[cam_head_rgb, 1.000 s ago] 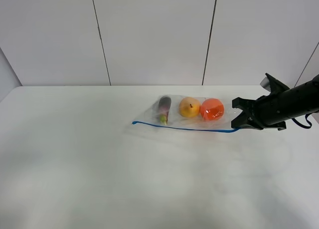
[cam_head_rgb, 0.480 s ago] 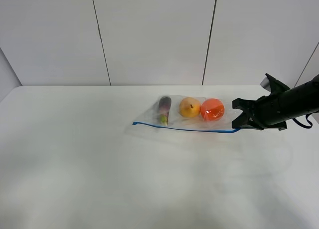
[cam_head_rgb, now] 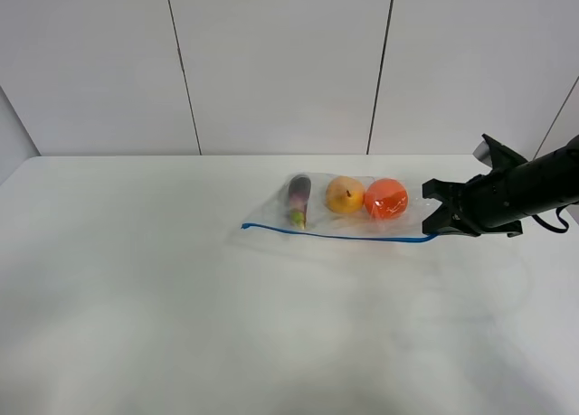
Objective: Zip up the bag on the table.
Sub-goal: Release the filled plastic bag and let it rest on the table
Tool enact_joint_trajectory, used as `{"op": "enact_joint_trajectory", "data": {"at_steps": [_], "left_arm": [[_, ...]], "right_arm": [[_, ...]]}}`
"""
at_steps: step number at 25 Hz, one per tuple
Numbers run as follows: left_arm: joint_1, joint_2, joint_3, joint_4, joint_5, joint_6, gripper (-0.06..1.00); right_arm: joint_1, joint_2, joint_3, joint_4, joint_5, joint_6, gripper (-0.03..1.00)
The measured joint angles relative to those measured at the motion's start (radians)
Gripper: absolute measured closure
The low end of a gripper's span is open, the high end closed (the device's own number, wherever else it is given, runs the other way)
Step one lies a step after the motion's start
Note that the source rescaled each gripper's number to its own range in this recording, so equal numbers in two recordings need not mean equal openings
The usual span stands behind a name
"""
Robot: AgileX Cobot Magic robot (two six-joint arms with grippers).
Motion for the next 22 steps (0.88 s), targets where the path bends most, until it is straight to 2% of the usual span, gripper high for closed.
{"op": "enact_joint_trajectory", "data": {"at_steps": [9,12,14,18,19,22], "left_arm": [[0.000,0.000,0.000,0.000,0.000,-0.001,-0.06],[0.000,0.000,0.000,0.000,0.000,-0.001,-0.06],[0.000,0.000,0.000,0.000,0.000,-0.001,-0.06],[0.000,0.000,0.000,0.000,0.000,-0.001,-0.06],[0.000,0.000,0.000,0.000,0.000,-0.001,-0.06],[0.000,0.000,0.000,0.000,0.001,-0.002,-0.06]], "right_arm": [[0.000,0.000,0.001,-0.023,-0.012,0.000,0.96],[0.000,0.000,0.001,-0.030,-0.015,0.000,0.89],[0.000,0.000,0.001,-0.030,-0.016,0.000,0.75],[0.000,0.000,0.001,-0.035,-0.023,0.000,0.20],[0.000,0.000,0.001,-0.036,-0.031,0.000,0.10],[0.001,0.000,0.001,-0.038,-0.050,0.003,0.00]]}}
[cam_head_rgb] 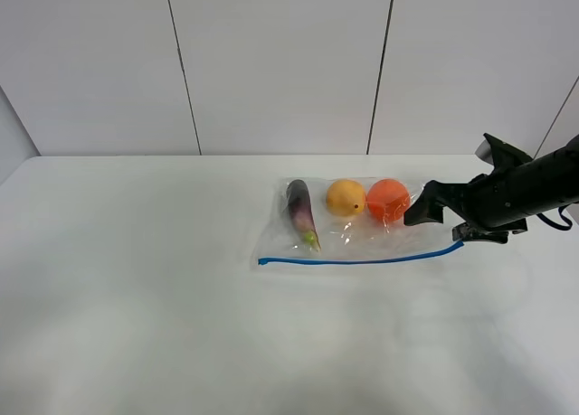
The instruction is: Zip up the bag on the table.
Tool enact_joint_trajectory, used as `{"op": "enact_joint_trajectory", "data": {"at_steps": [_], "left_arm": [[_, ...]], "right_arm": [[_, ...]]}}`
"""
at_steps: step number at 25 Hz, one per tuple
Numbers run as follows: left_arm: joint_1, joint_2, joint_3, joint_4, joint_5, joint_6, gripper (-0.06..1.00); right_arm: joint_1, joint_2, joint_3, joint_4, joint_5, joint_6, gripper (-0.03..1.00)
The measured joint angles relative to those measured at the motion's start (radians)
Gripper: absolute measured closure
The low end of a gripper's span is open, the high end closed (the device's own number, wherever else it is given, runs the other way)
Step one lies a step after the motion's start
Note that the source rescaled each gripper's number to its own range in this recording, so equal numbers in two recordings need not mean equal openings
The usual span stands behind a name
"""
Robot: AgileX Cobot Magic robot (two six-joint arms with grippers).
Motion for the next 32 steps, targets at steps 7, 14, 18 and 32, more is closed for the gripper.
{"op": "enact_joint_trajectory", "data": {"at_steps": [7,14,18,32], "left_arm": [[0.000,0.000,0.000,0.001,0.000,0.000,-0.06],[0.000,0.000,0.000,0.001,0.000,0.000,-0.06],[0.000,0.000,0.000,0.001,0.000,0.000,-0.06],[0.000,0.000,0.000,0.002,0.000,0.000,-0.06]], "right_arm": [[0.000,0.000,-0.022,-0.086,-0.021,-0.002,-0.03],[0.000,0.000,-0.043,-0.423,-0.038,0.154,-0.03],[0.000,0.000,-0.043,-0.772,-0.041,0.444,-0.03],[0.000,0.000,-0.043,-1.077,-0.009,0.729,-0.03]]}}
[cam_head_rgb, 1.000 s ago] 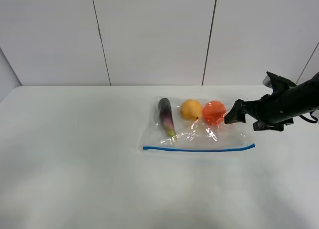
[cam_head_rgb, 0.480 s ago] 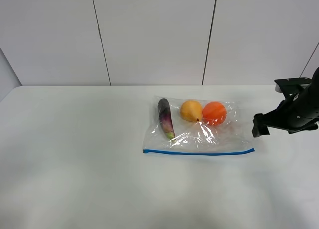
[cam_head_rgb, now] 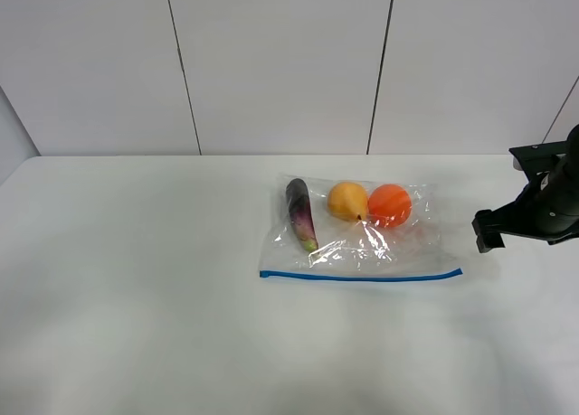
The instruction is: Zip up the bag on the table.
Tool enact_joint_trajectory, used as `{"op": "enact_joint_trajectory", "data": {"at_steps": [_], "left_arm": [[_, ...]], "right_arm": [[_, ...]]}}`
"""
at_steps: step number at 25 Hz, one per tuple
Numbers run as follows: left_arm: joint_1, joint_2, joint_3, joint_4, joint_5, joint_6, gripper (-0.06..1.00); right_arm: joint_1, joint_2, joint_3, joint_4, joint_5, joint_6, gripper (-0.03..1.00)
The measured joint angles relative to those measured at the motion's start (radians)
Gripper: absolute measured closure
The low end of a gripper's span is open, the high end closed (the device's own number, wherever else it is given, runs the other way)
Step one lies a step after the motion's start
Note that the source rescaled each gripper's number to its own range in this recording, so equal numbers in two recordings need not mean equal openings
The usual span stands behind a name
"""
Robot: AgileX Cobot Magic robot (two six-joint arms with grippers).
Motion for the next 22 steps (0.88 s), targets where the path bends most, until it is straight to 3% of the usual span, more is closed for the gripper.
{"op": "enact_joint_trajectory", "data": {"at_steps": [5,18,22], "left_arm": [[0.000,0.000,0.000,0.000,0.000,0.000,-0.06],[-0.009,0.000,0.000,0.000,0.000,0.000,-0.06],[-0.032,0.000,0.000,0.000,0.000,0.000,-0.06]], "right_arm": [[0.000,0.000,0.000,0.000,0.005,0.012,-0.03],[0.000,-0.128,0.000,0.026,0.200,0.034,-0.03],[0.000,-0.282,0.000,0.122,0.235,-0.037,-0.03]]}}
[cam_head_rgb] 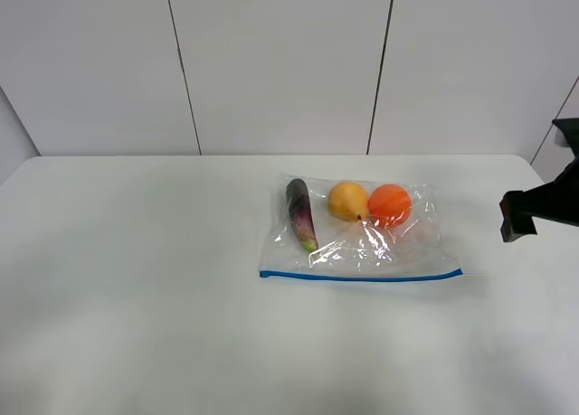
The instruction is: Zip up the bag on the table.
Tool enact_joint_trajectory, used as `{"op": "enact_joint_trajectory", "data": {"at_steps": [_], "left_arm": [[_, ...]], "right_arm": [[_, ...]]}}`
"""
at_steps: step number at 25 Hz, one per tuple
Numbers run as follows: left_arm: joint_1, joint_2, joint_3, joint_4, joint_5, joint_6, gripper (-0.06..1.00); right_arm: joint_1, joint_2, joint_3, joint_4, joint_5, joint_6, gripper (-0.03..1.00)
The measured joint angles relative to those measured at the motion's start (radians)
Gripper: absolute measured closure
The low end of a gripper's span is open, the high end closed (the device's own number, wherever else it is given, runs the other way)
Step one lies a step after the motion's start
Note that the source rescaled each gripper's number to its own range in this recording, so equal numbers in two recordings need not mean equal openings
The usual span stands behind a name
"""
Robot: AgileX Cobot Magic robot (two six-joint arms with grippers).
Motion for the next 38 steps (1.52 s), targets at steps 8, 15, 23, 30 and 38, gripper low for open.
{"op": "enact_joint_trajectory", "data": {"at_steps": [8,15,23,30,38], "left_arm": [[-0.002,0.000,0.000,0.001,0.000,0.000,-0.06],[-0.002,0.000,0.000,0.001,0.000,0.000,-0.06],[-0.002,0.000,0.000,0.001,0.000,0.000,-0.06],[-0.002,0.000,0.000,0.001,0.000,0.000,-0.06],[-0.002,0.000,0.000,0.001,0.000,0.000,-0.06]], "right_arm": [[0.000,-0.338,0.000,0.346,0.046,-0.260,-0.03],[0.000,-0.618,0.000,0.354,0.072,-0.278,-0.03],[0.099,-0.842,0.000,0.303,0.092,-0.271,-0.03],[0.123,-0.962,0.001,0.018,0.228,-0.046,-0.03],[0.135,-1.151,0.025,-0.002,0.319,-0.044,-0.03]]}}
